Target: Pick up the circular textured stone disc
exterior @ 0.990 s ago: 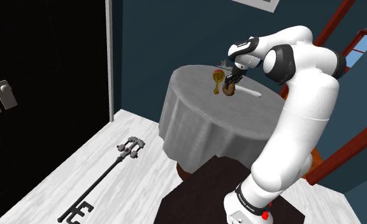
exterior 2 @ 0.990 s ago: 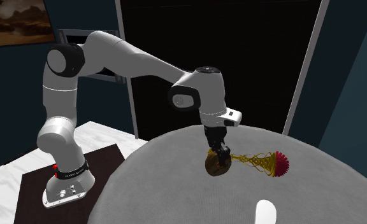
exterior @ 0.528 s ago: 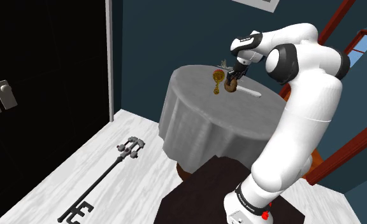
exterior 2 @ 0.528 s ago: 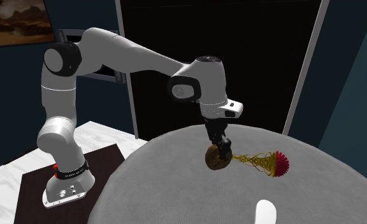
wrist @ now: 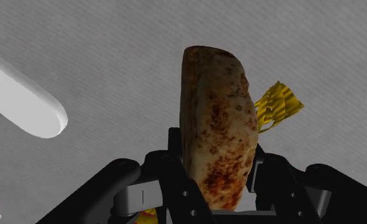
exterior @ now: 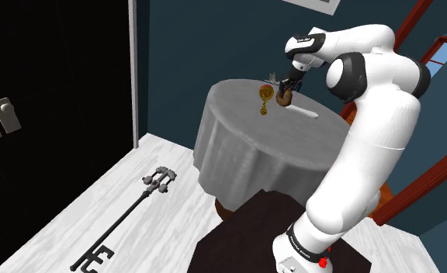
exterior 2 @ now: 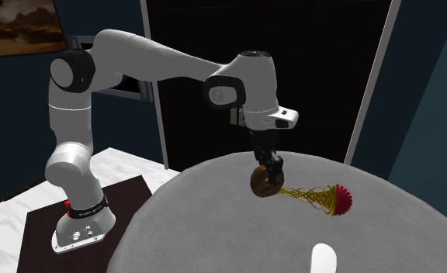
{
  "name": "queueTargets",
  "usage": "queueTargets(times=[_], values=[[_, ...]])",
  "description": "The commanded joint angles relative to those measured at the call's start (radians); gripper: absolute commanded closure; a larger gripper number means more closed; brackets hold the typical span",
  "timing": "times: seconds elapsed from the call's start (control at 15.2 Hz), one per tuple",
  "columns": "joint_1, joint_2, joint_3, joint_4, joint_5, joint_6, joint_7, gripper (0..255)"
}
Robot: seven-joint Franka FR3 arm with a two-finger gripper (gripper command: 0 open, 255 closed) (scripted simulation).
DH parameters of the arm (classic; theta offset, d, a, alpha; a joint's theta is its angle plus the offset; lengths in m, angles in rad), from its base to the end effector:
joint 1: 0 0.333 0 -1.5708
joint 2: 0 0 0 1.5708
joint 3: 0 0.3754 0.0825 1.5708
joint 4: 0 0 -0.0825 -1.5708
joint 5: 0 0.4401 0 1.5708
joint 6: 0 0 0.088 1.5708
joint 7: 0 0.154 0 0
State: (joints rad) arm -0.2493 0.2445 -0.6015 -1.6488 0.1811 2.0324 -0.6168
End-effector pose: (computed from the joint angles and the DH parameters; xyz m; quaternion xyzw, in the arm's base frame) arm 0.5110 -0.5045 0.5031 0.9864 -0.1357 0.0793 0.0491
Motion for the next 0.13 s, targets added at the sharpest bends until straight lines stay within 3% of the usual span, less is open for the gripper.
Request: queueTargets(times=[0.0, 0.07], values=[[-0.002, 0.001, -0.001, 0.023, -0.001, -0.022, 0.001, 255], [-0.002, 0.001, -0.001, 0.023, -0.001, -0.022, 0.001, 255]])
